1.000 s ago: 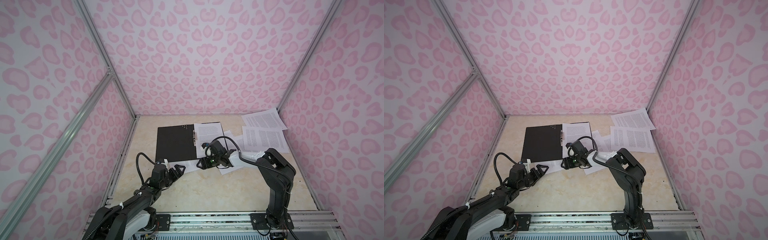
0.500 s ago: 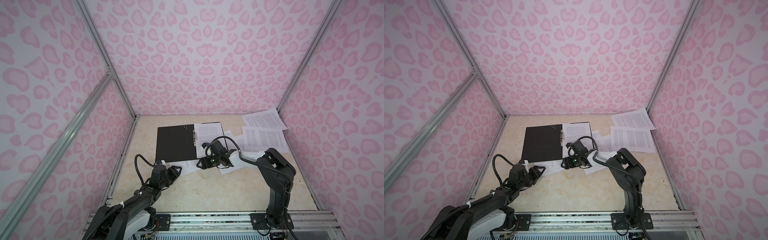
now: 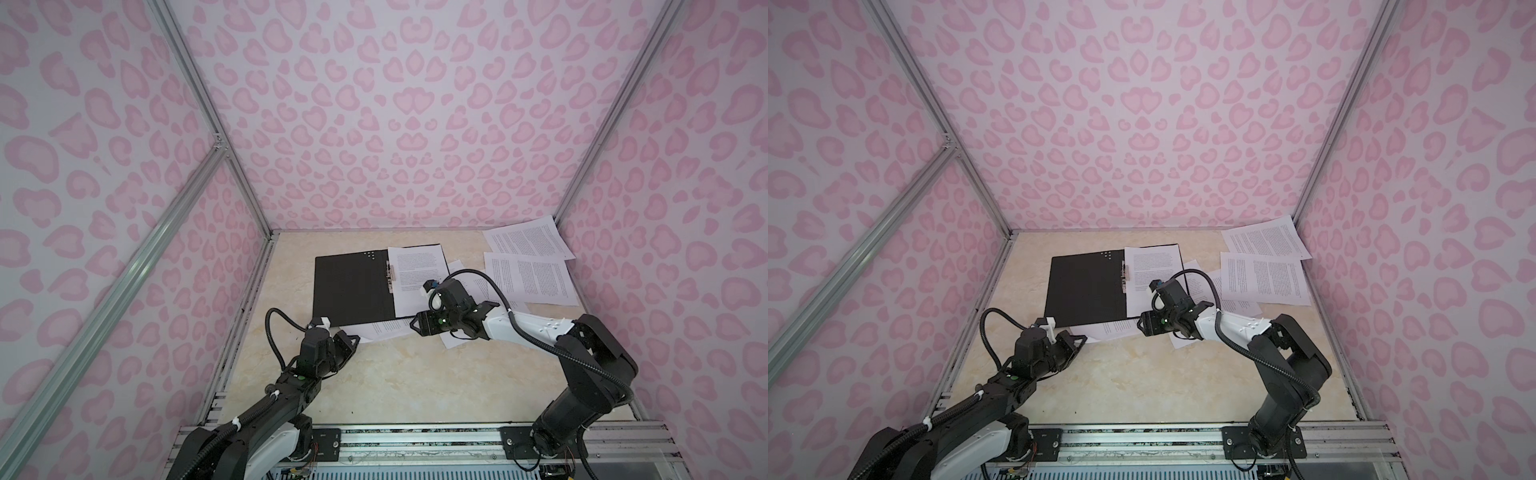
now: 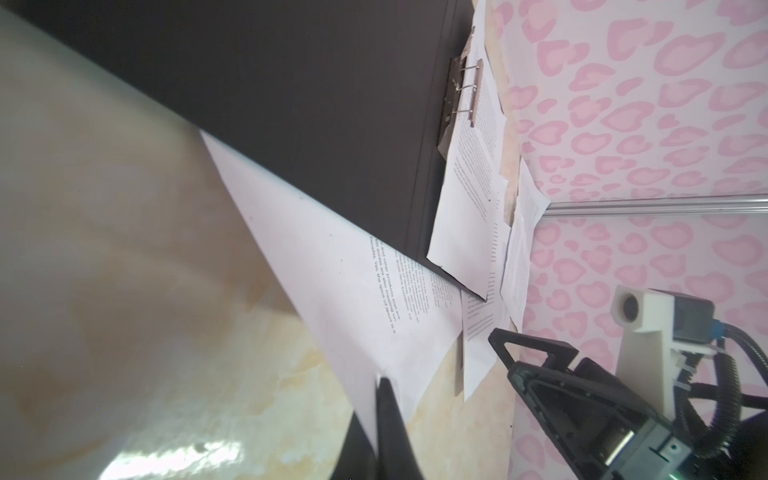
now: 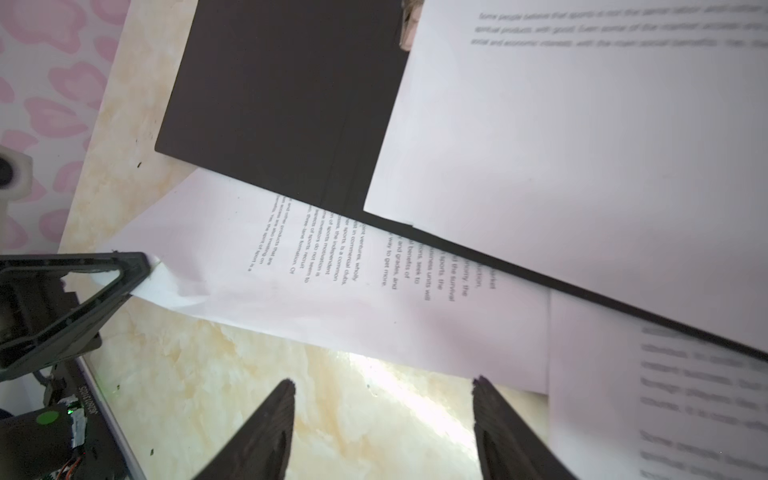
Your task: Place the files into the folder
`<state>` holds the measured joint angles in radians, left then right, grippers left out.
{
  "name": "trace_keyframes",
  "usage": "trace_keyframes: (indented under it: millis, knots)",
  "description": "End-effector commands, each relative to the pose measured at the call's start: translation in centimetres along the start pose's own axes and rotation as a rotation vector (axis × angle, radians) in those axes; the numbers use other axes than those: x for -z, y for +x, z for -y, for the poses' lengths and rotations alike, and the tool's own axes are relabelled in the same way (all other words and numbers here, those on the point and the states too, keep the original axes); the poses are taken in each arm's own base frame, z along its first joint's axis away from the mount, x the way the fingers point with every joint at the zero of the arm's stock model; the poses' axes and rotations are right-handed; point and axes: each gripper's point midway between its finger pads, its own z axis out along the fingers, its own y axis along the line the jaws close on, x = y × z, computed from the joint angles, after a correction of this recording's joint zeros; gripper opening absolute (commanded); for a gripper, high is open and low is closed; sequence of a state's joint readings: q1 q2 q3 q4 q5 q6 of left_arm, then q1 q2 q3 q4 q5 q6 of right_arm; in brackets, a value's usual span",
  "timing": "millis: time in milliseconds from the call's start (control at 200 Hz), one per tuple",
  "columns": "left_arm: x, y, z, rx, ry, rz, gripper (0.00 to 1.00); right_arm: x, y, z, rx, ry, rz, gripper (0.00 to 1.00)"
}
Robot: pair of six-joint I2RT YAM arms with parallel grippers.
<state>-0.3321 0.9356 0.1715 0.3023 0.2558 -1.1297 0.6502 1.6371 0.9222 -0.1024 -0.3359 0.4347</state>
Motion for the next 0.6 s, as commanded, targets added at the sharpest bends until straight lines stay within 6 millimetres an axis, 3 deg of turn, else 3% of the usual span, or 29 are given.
trace_keyframes:
  millis: [0,355,595]
  knots:
    - [0.9,0.0,2.0,-0.028,0.053,-0.014,0.04,0.8,-0.6,2.0,-0.046,0.056,0.046,0.68]
    - [5.3,-0.1,7.0,-0.086,0.126,-0.029,0.03,5.1,-2.1,6.0,-0.161,0.166,0.192,0.70]
    - [8.7,-0.9,13.1,-0.159,0.256,-0.023,0.03,7.0,-2.2,9.4,-0.248,0.263,0.245,0.69]
